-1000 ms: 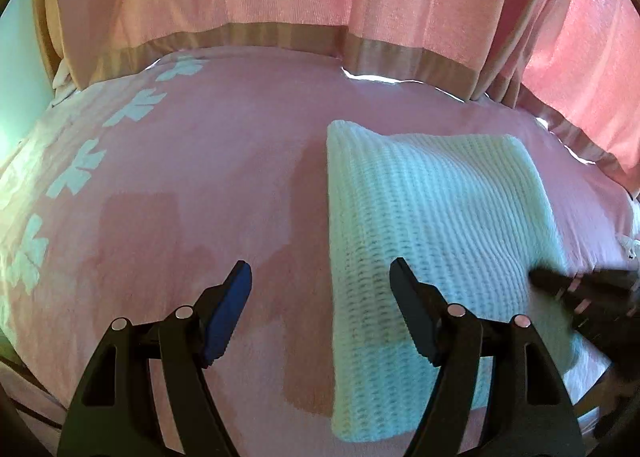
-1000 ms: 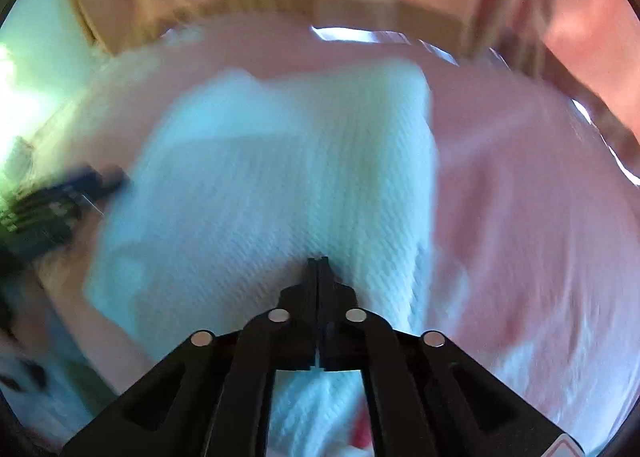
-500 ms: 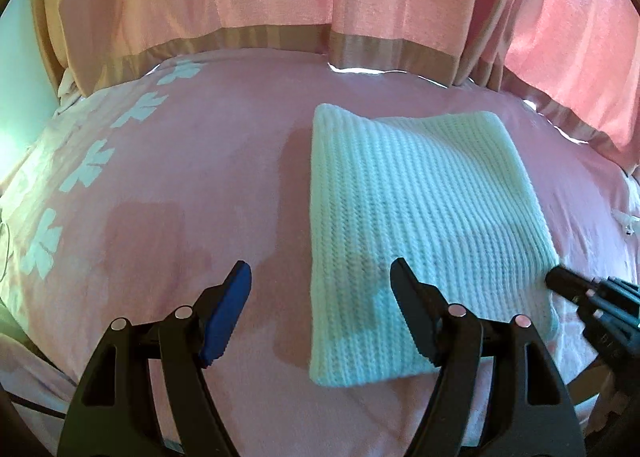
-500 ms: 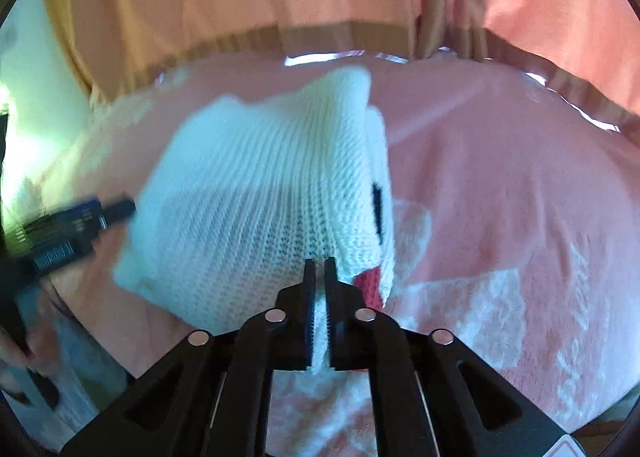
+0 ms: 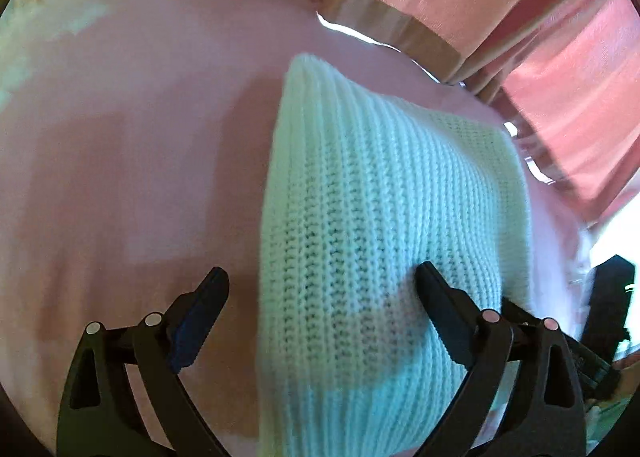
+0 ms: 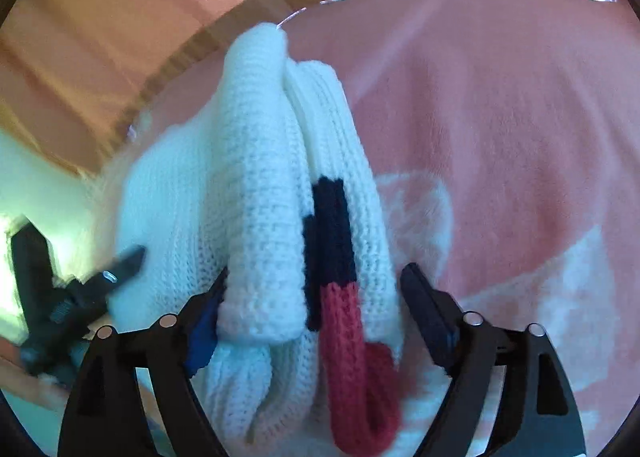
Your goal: Fold small clothes
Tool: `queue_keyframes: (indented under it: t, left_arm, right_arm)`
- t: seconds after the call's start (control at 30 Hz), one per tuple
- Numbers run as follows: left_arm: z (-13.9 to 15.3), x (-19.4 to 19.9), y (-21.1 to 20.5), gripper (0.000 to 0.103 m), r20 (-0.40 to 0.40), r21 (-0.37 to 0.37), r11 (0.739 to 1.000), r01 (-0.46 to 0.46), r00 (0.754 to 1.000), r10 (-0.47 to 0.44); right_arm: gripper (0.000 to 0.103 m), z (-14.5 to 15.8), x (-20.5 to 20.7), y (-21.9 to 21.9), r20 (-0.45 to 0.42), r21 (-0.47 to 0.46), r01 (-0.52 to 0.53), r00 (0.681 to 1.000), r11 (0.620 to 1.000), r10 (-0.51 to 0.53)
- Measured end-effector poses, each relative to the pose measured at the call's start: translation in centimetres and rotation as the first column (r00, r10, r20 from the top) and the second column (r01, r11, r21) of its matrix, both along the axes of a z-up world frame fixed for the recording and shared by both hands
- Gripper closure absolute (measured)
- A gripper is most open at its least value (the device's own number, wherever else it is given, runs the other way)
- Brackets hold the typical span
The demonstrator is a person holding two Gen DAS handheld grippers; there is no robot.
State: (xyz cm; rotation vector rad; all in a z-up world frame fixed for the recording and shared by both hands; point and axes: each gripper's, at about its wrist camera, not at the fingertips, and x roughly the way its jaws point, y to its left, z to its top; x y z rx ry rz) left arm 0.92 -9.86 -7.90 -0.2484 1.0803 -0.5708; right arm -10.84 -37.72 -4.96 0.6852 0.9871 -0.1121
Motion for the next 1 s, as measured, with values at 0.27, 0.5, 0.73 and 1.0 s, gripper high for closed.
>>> queue_keyframes:
  t: [0.27,0.5,0.73,1.0]
  left_arm:
    - [2.5,0.1,0.2,0.062,-0.02,-0.128,0.989,0.072,0.997,-0.076]
    - [11.2,-1.2,2.5,0.062,0.116,-0.181,0.97,0.164,0.983,-0.145]
    - [19.3,-0.8,8.9,0.06,0.358,-0.179,0.965,0.192,0.926,-0.118]
    - [7.8,7.5,12.5,0.049,0.205,0.115,0.984,-0.134,0.973,0.108]
  right_arm:
    - [0.069,3.4,-0.8,2.1,0.086,-0.033,-0.002,0.996,0.999,0.005]
    - [0.072,13.8,-1.9,7.1,0.3,-0.18,-0.01,0.952,0.984,0.064]
    - [0.073,20.1,-0.5,12.6,0.467,-0.274,-0.022,0.871,0.962,0.153]
    - [0.09,8.4,8.4,14.0,0.195,-0.382,-0.09,0.965,0.92,0.176]
